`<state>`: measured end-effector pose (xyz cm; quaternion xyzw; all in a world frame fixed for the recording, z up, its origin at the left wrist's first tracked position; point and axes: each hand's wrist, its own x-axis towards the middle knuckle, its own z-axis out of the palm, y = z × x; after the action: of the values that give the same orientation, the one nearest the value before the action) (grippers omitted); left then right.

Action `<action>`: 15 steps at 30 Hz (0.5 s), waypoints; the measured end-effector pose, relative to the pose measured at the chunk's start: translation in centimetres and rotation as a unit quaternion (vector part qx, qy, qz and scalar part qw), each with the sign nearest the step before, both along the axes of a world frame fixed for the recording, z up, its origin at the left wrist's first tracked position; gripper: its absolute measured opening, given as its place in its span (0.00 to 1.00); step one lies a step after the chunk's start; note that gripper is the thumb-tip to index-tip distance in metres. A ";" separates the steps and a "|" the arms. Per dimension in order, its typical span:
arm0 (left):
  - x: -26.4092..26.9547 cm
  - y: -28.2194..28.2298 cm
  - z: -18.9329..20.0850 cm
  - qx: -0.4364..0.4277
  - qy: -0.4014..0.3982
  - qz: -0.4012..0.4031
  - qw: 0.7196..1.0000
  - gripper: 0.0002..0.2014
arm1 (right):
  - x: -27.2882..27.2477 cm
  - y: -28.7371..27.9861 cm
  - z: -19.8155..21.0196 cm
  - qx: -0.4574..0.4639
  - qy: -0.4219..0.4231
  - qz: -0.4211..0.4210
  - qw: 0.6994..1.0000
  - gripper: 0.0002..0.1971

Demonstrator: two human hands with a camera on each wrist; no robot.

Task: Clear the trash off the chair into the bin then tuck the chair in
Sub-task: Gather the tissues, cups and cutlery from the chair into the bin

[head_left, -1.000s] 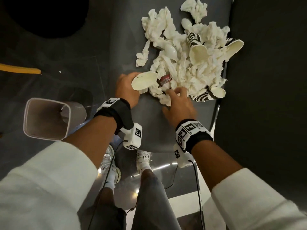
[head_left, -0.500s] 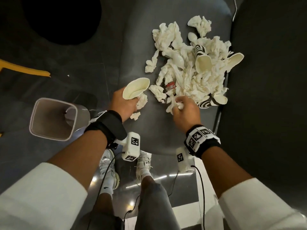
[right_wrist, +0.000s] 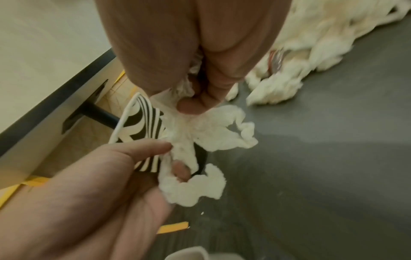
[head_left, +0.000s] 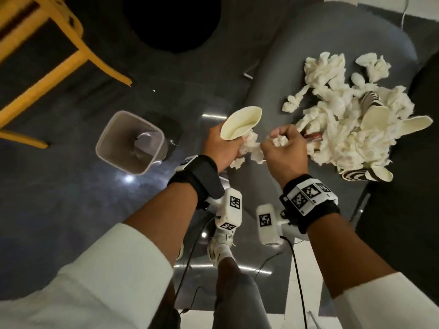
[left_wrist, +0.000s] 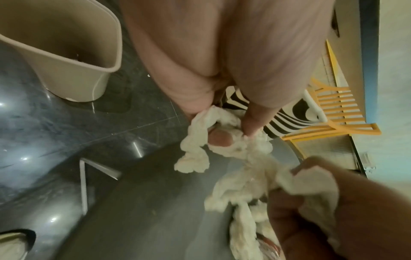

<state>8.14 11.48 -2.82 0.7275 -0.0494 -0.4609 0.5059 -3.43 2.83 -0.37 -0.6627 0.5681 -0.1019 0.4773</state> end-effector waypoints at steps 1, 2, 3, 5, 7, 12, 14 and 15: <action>1.0 1.3 -0.3 0.008 0.002 0.017 1.000 0.11 | 1.6 1.1 -0.6 0.021 -0.019 0.004 1.000 0.10; 2.2 2.8 -1.0 0.019 0.000 0.035 0.999 0.10 | 3.3 2.3 -1.1 0.048 -0.028 0.009 0.998 0.12; 3.6 4.5 -1.7 0.033 -0.002 0.055 0.998 0.08 | 5.2 3.7 -1.7 0.076 -0.034 0.016 0.996 0.12; 6.7 8.2 -3.2 0.061 -0.003 0.100 0.993 0.06 | 8.8 6.4 -3.2 0.109 -0.033 0.056 0.992 0.10; 10.0 12.0 -5.2 0.095 -0.011 0.129 0.987 0.06 | 12.3 9.2 -5.4 0.115 -0.025 0.114 0.986 0.07; 16.4 20.9 -10.2 0.142 0.007 0.168 0.976 0.12 | 19.6 15.6 -11.4 0.145 0.013 0.196 0.970 0.06; 18.0 23.8 -12.5 0.153 0.015 0.187 0.970 0.13 | 21.4 17.8 -14.0 0.158 0.025 0.200 0.967 0.09; 18.6 25.0 -13.4 0.157 0.017 0.186 0.970 0.14 | 22.1 18.7 -15.0 0.168 0.035 0.202 0.964 0.09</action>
<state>26.73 36.43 -16.21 0.7863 0.1680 -0.3730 0.4629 18.67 21.49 -15.39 -0.6773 0.4476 0.1164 0.5721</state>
